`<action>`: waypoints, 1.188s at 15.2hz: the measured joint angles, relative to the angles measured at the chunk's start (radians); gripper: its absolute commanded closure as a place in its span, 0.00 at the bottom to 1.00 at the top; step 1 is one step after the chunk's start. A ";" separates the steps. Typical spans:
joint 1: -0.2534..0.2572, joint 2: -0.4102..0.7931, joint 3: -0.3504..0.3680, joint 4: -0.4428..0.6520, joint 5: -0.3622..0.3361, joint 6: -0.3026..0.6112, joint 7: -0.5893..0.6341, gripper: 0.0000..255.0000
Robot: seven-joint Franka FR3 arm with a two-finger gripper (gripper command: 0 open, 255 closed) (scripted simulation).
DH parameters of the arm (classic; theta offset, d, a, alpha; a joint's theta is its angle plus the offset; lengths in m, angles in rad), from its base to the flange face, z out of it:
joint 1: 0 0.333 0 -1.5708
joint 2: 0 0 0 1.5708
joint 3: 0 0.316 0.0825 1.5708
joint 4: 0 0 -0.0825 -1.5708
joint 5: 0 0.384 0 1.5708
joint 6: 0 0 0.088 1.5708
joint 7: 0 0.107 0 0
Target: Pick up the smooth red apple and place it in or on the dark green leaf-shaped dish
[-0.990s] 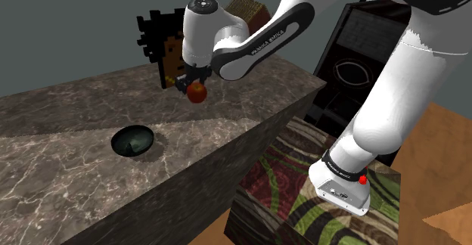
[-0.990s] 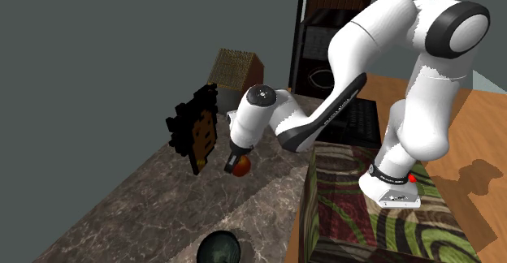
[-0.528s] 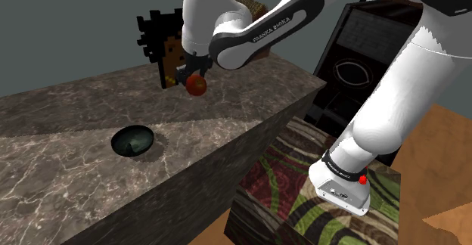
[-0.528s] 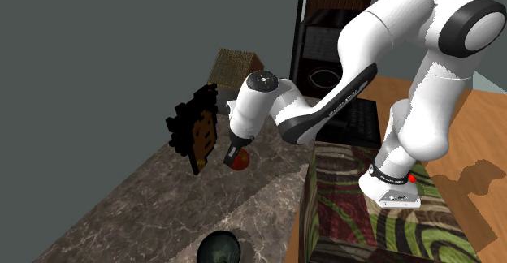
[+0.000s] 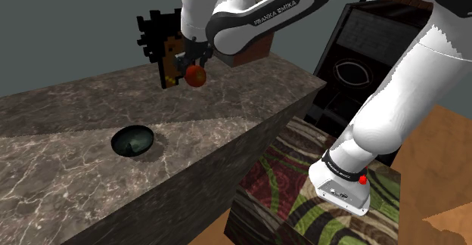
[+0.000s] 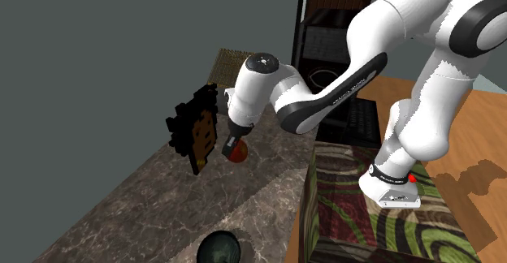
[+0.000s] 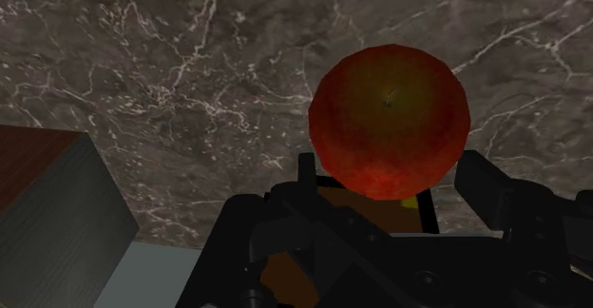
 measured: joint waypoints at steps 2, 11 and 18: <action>0.000 -0.017 0.001 0.009 0.018 -0.022 -0.017 1.00; 0.052 0.026 0.052 0.126 -0.001 -0.130 0.064 1.00; 0.157 0.147 0.121 0.292 -0.082 -0.254 0.236 1.00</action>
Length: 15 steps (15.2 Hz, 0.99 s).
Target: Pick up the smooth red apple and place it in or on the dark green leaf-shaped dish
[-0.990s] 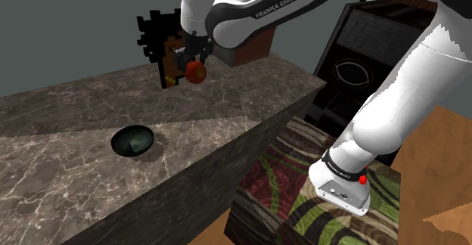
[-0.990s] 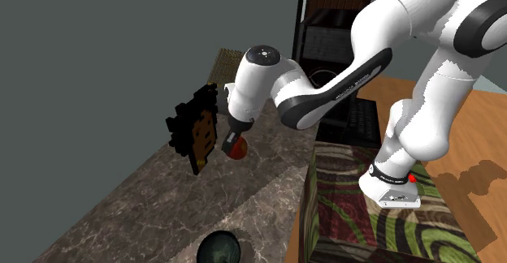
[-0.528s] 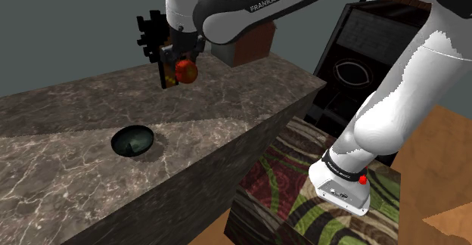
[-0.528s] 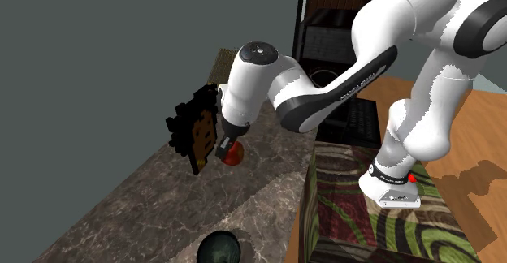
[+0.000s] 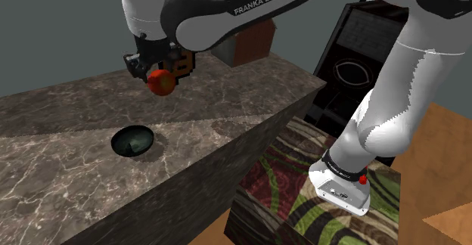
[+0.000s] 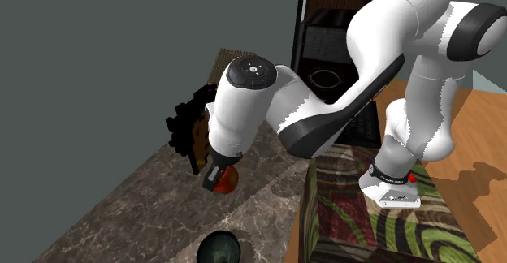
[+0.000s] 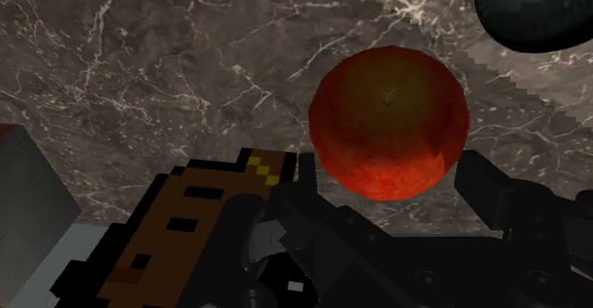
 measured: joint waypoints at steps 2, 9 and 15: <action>0.035 0.048 0.012 0.061 -0.028 -0.038 0.042 1.00; 0.208 0.258 0.034 0.344 -0.132 -0.202 0.178 1.00; 0.221 0.285 0.027 0.313 -0.157 -0.160 0.220 1.00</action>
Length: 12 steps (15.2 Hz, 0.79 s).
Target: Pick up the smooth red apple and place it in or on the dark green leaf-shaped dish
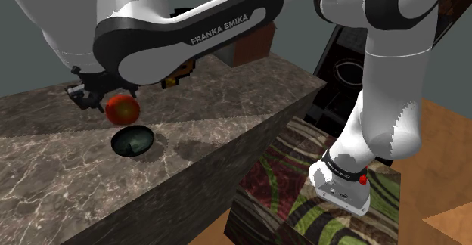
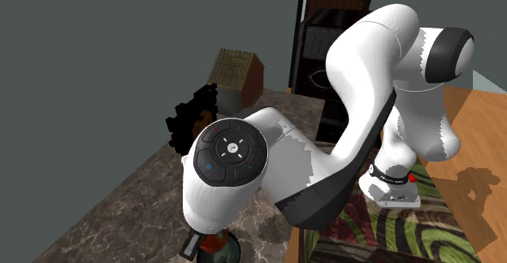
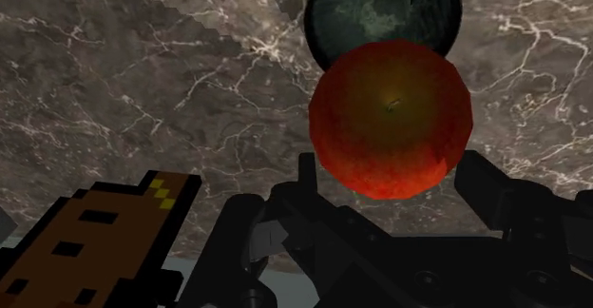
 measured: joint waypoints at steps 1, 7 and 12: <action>0.001 0.008 -0.003 -0.004 -0.006 0.010 0.005 1.00; 0.002 0.030 -0.014 -0.049 -0.031 0.068 0.039 1.00; 0.004 0.046 -0.021 -0.066 -0.046 0.095 0.056 1.00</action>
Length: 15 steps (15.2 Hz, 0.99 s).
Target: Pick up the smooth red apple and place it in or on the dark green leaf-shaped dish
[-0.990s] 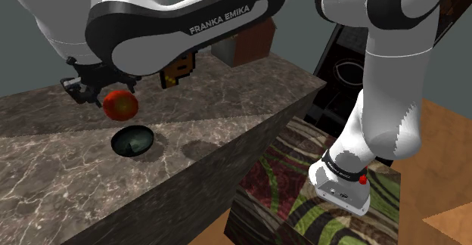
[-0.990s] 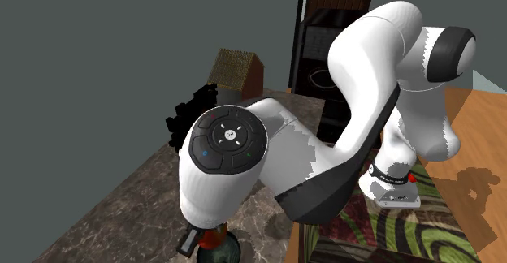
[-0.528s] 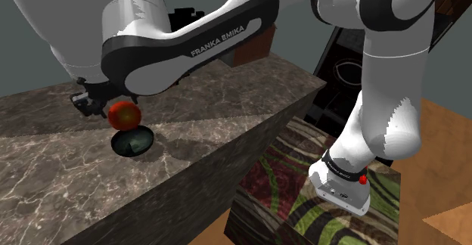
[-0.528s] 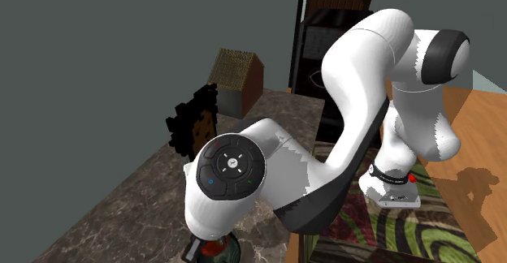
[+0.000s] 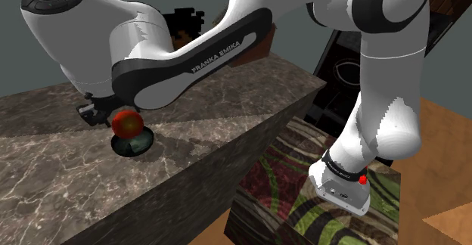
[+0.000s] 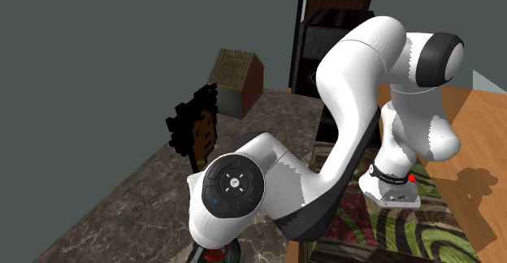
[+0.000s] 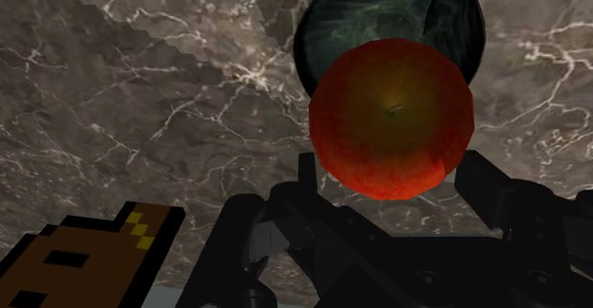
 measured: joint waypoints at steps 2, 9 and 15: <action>0.000 0.001 0.000 0.000 -0.001 0.001 0.001 1.00; 0.000 0.001 0.000 -0.001 -0.001 0.001 0.001 0.00; 0.001 -0.051 0.022 0.016 0.036 -0.060 -0.020 0.00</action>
